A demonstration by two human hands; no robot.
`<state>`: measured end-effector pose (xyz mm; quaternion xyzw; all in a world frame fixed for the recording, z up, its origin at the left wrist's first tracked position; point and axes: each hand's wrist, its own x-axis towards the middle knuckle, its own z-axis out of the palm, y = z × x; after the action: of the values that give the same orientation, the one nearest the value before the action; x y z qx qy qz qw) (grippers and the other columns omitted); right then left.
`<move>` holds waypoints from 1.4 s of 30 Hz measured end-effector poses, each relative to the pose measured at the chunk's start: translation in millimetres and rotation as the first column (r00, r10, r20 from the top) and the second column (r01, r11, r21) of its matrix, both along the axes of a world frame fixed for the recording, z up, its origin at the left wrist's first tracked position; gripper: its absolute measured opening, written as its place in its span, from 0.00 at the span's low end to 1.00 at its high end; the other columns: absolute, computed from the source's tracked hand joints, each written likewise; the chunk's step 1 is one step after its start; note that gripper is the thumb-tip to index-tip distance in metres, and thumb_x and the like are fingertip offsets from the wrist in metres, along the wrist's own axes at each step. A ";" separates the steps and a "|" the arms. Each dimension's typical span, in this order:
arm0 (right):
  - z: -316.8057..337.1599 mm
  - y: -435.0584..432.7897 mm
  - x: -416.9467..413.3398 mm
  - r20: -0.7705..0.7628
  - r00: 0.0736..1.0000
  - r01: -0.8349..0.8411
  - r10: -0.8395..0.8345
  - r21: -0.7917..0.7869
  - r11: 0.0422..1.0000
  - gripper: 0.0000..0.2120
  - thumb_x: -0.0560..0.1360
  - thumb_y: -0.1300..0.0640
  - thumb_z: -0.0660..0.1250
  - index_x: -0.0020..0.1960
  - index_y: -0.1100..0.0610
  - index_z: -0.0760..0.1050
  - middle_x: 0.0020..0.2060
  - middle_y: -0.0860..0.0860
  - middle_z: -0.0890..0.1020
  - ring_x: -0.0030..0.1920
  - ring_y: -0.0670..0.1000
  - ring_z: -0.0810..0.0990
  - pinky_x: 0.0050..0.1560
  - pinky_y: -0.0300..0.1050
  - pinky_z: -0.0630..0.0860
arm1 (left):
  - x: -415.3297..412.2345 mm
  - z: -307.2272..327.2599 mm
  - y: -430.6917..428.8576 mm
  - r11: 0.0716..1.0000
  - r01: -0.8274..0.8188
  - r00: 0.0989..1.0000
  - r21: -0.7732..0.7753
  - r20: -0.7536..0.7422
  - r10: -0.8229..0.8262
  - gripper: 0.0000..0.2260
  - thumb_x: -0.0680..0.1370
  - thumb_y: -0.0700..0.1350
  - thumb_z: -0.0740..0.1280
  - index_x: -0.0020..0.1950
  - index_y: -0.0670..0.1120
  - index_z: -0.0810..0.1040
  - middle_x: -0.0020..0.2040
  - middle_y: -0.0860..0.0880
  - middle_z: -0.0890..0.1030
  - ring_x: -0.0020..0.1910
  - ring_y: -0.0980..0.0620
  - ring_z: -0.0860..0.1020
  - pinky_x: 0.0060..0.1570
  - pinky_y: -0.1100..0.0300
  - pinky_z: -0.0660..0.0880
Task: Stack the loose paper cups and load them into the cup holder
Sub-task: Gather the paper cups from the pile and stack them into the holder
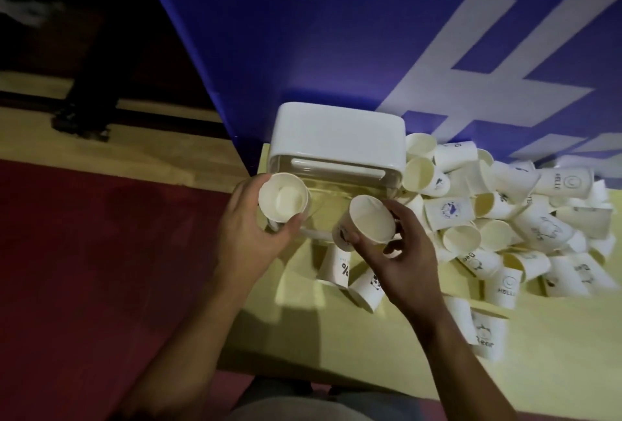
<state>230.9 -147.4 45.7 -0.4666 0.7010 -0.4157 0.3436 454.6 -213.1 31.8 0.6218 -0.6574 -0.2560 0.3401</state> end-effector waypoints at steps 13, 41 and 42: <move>-1.6 -9.5 10.3 -0.043 0.998 0.040 -0.040 -0.009 0.999 0.27 0.67 0.40 0.79 0.62 0.39 0.73 0.57 0.37 0.80 0.55 0.42 0.79 0.43 0.40 0.79 | -6.2 -49.5 -25.2 0.983 0.095 0.992 0.157 0.064 -0.106 0.31 0.68 0.49 0.82 0.68 0.44 0.76 0.65 0.46 0.78 0.63 0.47 0.76 0.58 0.59 0.72; -71.3 -75.1 78.1 -0.413 0.875 -0.248 0.254 0.068 0.966 0.39 0.70 0.34 0.75 0.74 0.53 0.71 0.67 0.49 0.78 0.63 0.52 0.78 0.59 0.51 0.79 | 20.9 -48.3 -25.7 0.934 0.068 0.973 0.351 -0.231 0.016 0.16 0.85 0.51 0.62 0.72 0.53 0.75 0.65 0.53 0.80 0.60 0.56 0.80 0.58 0.59 0.77; -74.1 -75.5 78.1 -0.417 0.866 -0.254 0.276 0.107 0.961 0.39 0.72 0.33 0.73 0.74 0.53 0.70 0.68 0.50 0.77 0.65 0.53 0.77 0.61 0.53 0.79 | 20.8 -50.5 -27.3 0.931 0.077 0.975 0.357 -0.220 0.003 0.16 0.84 0.50 0.62 0.72 0.53 0.74 0.65 0.52 0.80 0.60 0.56 0.80 0.59 0.58 0.77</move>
<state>309.0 -223.0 -28.4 -0.6296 0.6985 -0.2347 0.2462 475.3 -240.4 -18.8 0.6297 -0.5693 -0.4458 0.2839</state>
